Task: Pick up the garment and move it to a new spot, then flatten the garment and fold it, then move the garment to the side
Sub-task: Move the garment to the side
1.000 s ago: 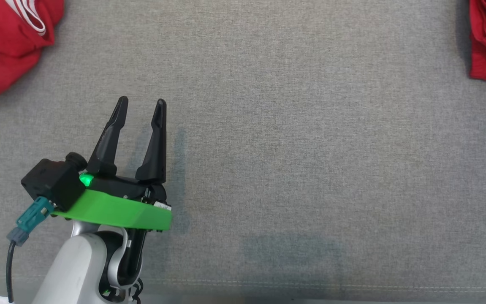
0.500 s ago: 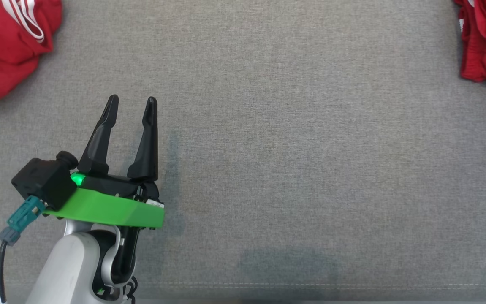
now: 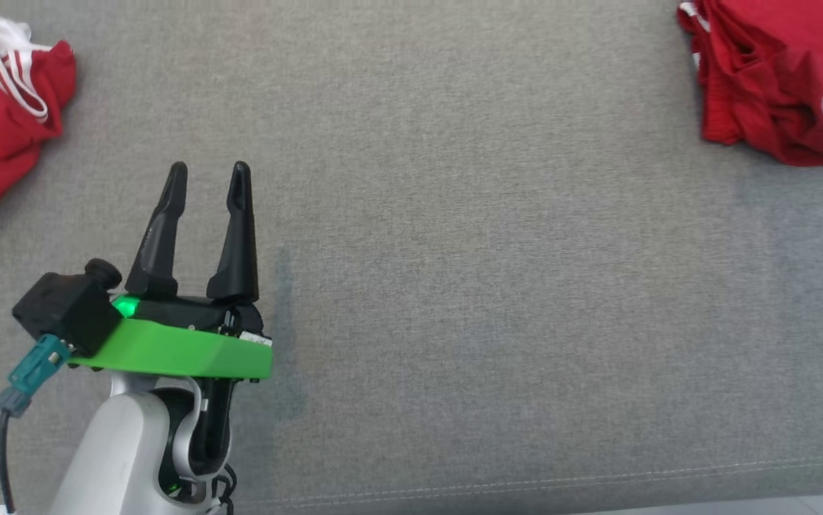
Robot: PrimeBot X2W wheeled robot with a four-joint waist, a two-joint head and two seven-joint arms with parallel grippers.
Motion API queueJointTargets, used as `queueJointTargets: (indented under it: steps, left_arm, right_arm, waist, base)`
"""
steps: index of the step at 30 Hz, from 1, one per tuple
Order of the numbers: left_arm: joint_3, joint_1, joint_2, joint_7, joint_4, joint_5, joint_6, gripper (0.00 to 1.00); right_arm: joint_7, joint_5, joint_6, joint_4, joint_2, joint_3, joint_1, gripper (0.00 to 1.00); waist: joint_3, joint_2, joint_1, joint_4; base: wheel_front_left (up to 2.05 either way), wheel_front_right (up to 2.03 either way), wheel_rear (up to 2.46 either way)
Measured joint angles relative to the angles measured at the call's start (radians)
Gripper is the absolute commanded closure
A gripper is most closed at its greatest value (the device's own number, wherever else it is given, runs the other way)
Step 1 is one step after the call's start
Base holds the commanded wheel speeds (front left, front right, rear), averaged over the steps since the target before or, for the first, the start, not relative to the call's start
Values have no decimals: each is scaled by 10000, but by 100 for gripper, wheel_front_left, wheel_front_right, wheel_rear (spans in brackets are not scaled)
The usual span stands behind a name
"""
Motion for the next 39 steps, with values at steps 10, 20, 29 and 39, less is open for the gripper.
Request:
queueJointTargets:
  steps: [10,20,29,39]
  left_arm:
    - [42,35,-217,-326,993,-4,-2,0]
    - [382,729,-213,-545,1929,290,8,0]
    - [667,1457,-199,-663,2211,859,169,0]
    - [978,2104,-326,-717,2405,1475,190,0]
  right_arm:
    - [2,-86,-130,-1770,1440,-357,750,0]
    - [2,-441,-491,-3503,1891,-1875,3084,0]
    - [2,-899,-497,-4767,2729,-2685,5194,0]
    - [2,-1992,-499,-5517,3639,-3388,7225,0]
  waist:
    - [-917,0,0,-708]
    - [-2012,0,0,-1126]
    - [-2751,0,0,-1229]
    - [-2997,0,0,-1118]
  base:
    - [0,0,0]
    - [0,0,0]
    - [0,0,0]
    - [0,0,0]
